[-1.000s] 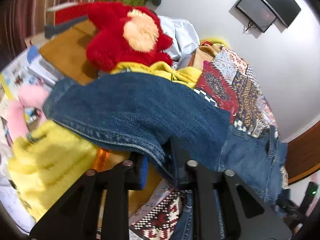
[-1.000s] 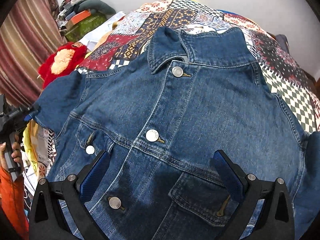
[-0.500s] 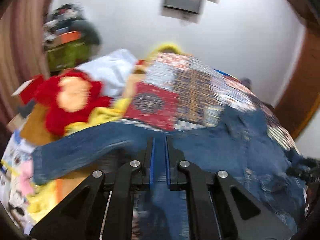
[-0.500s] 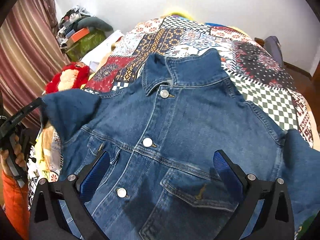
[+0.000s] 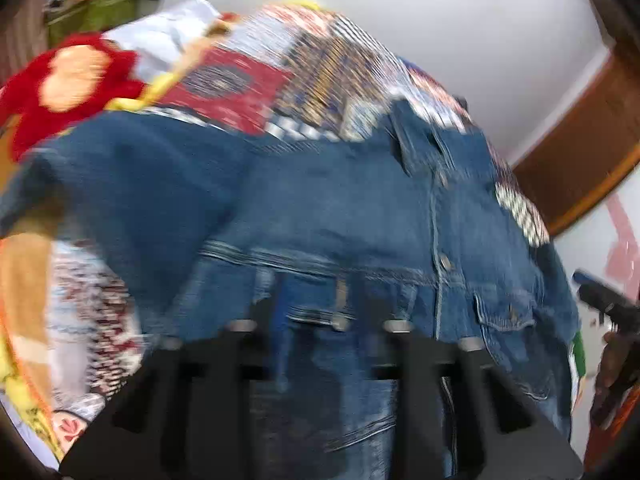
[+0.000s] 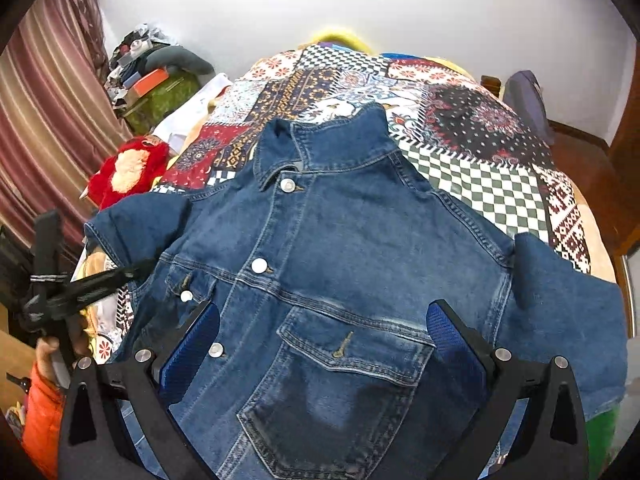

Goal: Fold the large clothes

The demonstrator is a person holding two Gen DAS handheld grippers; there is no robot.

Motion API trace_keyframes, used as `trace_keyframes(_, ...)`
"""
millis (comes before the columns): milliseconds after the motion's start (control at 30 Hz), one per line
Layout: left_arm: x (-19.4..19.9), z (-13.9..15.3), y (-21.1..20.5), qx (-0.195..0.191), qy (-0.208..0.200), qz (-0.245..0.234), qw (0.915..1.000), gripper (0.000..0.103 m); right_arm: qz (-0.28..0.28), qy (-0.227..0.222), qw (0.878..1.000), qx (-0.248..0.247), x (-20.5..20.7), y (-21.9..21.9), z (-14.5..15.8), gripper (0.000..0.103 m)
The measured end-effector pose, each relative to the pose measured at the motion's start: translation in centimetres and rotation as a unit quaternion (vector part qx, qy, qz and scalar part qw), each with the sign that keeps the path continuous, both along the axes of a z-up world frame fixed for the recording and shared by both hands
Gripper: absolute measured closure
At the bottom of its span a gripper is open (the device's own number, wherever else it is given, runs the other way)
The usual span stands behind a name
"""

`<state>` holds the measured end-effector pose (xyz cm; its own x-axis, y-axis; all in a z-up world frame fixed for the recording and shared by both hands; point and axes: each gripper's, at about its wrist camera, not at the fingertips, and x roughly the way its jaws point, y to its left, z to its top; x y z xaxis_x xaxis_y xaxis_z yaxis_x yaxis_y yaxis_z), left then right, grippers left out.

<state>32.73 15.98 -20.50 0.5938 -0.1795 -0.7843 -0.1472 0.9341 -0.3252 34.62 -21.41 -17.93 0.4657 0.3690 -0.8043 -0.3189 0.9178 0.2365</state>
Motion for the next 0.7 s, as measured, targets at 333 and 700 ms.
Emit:
trace_keyframes(333, -3.5, 2.3, 14.7, -0.151, -0.042, 0.147, 0.9767, 0.017, 0.005, 0.028, 1.000, 0.012, 1.1, 2.3, -2.1, 0.000)
trace_keyframes(700, -0.7, -2.7, 22.1, -0.190, -0.006, 0.224, 0.9559, 0.022, 0.012, 0.031, 0.999, -0.002, 2.0, 4.2, -2.7, 0.000)
